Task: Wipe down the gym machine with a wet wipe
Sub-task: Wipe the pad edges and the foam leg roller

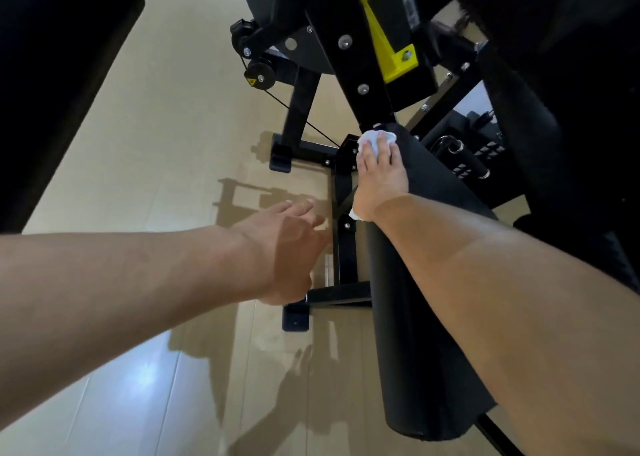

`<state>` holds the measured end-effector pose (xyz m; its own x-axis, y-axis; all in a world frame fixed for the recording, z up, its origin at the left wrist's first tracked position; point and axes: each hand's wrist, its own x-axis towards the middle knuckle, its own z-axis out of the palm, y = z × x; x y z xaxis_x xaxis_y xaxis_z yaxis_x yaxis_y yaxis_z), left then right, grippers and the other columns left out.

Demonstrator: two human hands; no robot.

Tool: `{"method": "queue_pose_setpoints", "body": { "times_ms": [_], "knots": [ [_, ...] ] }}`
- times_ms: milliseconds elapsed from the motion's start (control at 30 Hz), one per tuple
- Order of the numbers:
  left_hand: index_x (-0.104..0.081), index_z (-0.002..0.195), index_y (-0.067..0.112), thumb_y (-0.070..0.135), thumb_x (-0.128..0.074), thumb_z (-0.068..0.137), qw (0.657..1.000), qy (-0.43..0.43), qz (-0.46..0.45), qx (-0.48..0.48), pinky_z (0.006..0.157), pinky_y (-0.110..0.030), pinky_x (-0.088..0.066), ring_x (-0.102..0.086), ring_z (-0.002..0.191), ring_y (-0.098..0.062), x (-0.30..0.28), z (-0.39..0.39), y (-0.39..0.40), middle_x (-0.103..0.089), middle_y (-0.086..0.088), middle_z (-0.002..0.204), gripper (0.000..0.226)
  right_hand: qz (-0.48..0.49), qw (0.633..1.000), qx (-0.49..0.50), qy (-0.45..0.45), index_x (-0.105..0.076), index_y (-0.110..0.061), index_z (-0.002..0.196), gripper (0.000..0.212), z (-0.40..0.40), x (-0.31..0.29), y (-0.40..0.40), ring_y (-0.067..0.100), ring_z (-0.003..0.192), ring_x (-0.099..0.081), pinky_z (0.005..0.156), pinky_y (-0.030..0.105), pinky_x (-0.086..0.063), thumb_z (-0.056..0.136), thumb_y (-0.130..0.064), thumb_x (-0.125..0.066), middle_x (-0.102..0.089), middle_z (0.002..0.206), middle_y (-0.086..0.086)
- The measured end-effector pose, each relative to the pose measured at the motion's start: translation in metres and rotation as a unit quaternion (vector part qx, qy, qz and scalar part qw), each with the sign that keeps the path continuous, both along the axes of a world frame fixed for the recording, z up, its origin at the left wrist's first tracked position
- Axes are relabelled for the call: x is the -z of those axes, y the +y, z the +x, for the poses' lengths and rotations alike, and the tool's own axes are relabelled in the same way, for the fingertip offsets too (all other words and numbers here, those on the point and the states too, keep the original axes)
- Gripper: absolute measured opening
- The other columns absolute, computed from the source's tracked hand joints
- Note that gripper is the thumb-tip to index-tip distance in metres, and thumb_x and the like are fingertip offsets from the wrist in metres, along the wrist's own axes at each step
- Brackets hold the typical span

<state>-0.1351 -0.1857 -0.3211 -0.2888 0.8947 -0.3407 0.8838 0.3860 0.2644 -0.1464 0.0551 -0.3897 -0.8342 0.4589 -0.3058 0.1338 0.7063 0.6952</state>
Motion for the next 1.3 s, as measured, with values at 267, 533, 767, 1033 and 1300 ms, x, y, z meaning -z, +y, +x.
{"method": "queue_pose_setpoints", "body": {
  "times_ms": [267,533,767,1033,1300],
  "knots": [
    [-0.026,0.157,0.025,0.042,-0.05,0.1,0.999,-0.009,-0.018,0.039,0.127,-0.043,-0.013,-0.003,0.156,-0.024,-0.005,0.019,0.003,-0.022,-0.003,0.165,0.065,-0.098,0.984,0.01,0.148,0.002,-0.002,0.16,0.086,0.109,-0.001,-0.057,0.041,0.154,0.01,0.126,0.053,-0.004,0.099,-0.039,-0.046,0.005,0.169,0.016],
    [-0.037,0.151,0.025,0.041,-0.056,0.097,0.996,-0.067,0.054,0.016,0.125,-0.038,-0.017,-0.012,0.154,-0.023,-0.023,0.017,0.01,-0.031,0.0,0.16,0.058,-0.182,0.955,0.115,0.202,0.021,-0.011,0.158,0.096,0.197,-0.003,-0.094,0.039,0.154,0.014,0.127,0.049,-0.005,0.098,-0.043,-0.047,0.021,0.167,0.014],
    [-0.037,0.151,0.025,0.042,-0.055,0.097,0.996,-0.069,0.064,0.008,0.121,-0.032,-0.014,-0.012,0.153,-0.021,-0.02,0.01,0.011,-0.032,0.0,0.159,0.06,-0.191,0.948,0.092,0.237,-0.005,0.003,0.159,0.097,0.108,-0.004,-0.033,0.042,0.154,-0.009,0.125,0.051,-0.017,0.093,-0.042,-0.06,-0.007,0.166,0.025],
    [-0.037,0.153,0.031,0.041,-0.059,0.094,0.994,-0.051,0.082,-0.045,0.123,-0.035,-0.018,-0.016,0.153,-0.021,-0.009,-0.007,0.01,-0.027,0.001,0.164,0.064,-0.263,0.905,0.221,0.251,0.015,-0.018,0.16,0.087,0.007,-0.012,0.026,0.032,0.156,0.01,0.127,0.047,-0.003,0.101,-0.05,-0.041,0.018,0.169,0.007],
    [-0.027,0.157,0.03,0.041,-0.063,0.095,0.997,-0.041,0.046,-0.047,0.128,-0.038,-0.009,-0.001,0.157,-0.02,-0.003,-0.019,0.002,-0.015,0.0,0.169,0.073,-0.115,0.956,0.158,0.22,0.008,-0.015,0.161,0.092,-0.034,0.0,0.027,0.043,0.154,0.002,0.126,0.047,-0.005,0.098,-0.047,-0.051,0.013,0.169,0.014]
  ]
}}
